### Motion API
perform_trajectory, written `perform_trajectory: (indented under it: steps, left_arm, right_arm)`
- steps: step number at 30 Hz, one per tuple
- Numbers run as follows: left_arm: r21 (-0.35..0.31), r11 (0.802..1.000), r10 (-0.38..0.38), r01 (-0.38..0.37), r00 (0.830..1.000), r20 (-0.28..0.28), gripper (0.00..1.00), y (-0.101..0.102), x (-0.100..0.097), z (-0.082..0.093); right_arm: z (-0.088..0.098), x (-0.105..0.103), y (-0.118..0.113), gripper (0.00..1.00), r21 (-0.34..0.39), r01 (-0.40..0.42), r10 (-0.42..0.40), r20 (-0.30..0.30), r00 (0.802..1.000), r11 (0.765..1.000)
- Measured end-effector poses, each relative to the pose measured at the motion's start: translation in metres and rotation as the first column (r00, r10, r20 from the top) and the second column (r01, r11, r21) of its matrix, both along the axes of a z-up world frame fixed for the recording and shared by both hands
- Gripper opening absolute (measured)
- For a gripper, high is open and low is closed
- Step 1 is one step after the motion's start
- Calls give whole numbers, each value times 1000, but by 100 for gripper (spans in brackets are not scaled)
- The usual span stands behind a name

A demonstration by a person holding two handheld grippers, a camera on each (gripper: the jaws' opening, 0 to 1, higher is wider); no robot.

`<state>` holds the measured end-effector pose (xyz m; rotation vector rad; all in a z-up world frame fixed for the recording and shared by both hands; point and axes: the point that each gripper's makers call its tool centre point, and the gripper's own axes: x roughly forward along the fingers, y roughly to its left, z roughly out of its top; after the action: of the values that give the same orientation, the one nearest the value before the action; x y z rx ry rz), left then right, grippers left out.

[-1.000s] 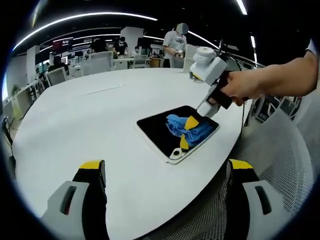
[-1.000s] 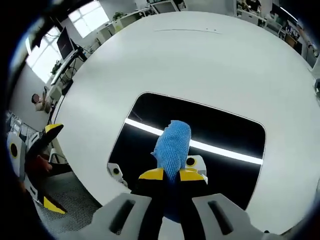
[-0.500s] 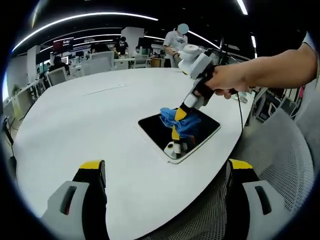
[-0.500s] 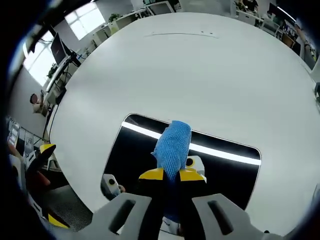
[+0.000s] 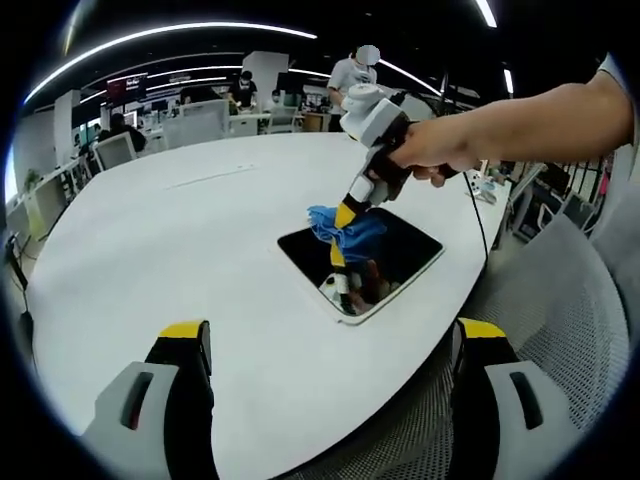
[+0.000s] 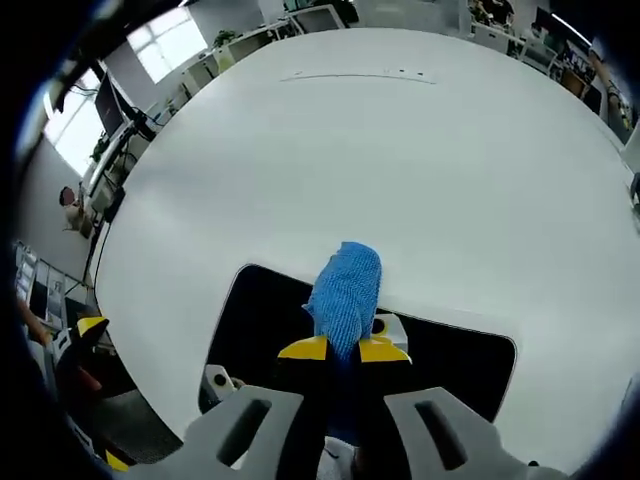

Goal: Wipe the mirror surface with the cleaning cloth until all visible marks leave the cleaned area.

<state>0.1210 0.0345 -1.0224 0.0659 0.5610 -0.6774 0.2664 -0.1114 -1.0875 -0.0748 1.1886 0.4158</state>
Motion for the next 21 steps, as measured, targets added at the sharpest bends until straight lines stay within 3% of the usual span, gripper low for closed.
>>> perform_trajectory:
  steps: [2, 21]
  left_arm:
    - [0, 1000, -1, 1, 1000, -2, 99, 0, 0, 0]
    - [8, 1000, 2, -2, 1000, -3, 99, 1, 0, 0]
  right_arm:
    - [1, 0, 0, 2, 4, 25, -25, -7, 1000, 1000]
    - [11, -13, -1, 3, 14, -1, 1, -14, 1000, 1000]
